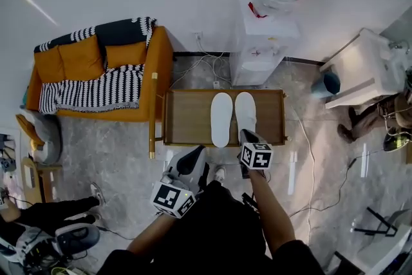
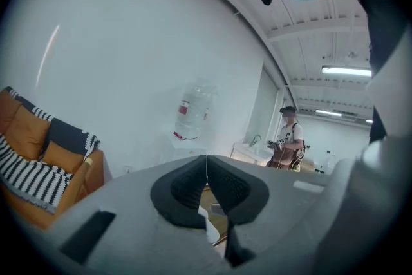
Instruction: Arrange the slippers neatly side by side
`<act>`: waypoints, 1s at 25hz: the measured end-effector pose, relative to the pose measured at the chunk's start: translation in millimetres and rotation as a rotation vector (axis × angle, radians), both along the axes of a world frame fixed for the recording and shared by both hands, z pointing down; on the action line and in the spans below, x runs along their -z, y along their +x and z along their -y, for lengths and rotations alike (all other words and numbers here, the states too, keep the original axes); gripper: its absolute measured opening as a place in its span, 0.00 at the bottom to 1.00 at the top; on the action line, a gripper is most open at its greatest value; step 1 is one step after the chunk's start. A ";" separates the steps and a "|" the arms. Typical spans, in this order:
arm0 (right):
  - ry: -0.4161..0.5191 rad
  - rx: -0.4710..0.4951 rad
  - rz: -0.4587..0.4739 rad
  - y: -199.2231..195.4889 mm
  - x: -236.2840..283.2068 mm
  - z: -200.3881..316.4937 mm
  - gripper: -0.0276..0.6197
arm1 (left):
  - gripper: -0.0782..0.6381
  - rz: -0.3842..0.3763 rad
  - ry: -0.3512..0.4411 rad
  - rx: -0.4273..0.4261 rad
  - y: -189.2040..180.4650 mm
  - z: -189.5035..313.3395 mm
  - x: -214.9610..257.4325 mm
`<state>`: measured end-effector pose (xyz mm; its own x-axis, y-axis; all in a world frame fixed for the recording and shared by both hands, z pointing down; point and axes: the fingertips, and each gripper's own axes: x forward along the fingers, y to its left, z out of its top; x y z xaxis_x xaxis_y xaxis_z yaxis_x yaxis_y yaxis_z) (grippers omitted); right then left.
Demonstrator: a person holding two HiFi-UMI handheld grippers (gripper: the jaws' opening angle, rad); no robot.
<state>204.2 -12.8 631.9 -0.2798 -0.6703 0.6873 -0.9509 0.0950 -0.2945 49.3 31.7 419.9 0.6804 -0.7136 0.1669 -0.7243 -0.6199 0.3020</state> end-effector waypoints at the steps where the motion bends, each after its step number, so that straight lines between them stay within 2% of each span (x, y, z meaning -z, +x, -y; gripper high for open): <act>1: 0.018 0.002 0.003 1.1 8.3 -6.5 0.07 | 0.13 0.002 0.012 0.007 0.1 -7.5 3.3; 10: 0.214 0.035 -0.031 -3.6 96.9 -57.0 0.07 | 0.13 0.030 0.050 0.031 -7.7 -50.3 22.3; 16: 0.362 -0.026 -0.050 -17.8 161.0 -91.1 0.06 | 0.13 0.030 0.071 0.002 -24.3 -58.3 31.2; 25: 0.430 -0.076 -0.038 -56.2 211.5 -133.7 0.06 | 0.13 -0.009 0.059 -0.023 -48.9 -58.4 40.7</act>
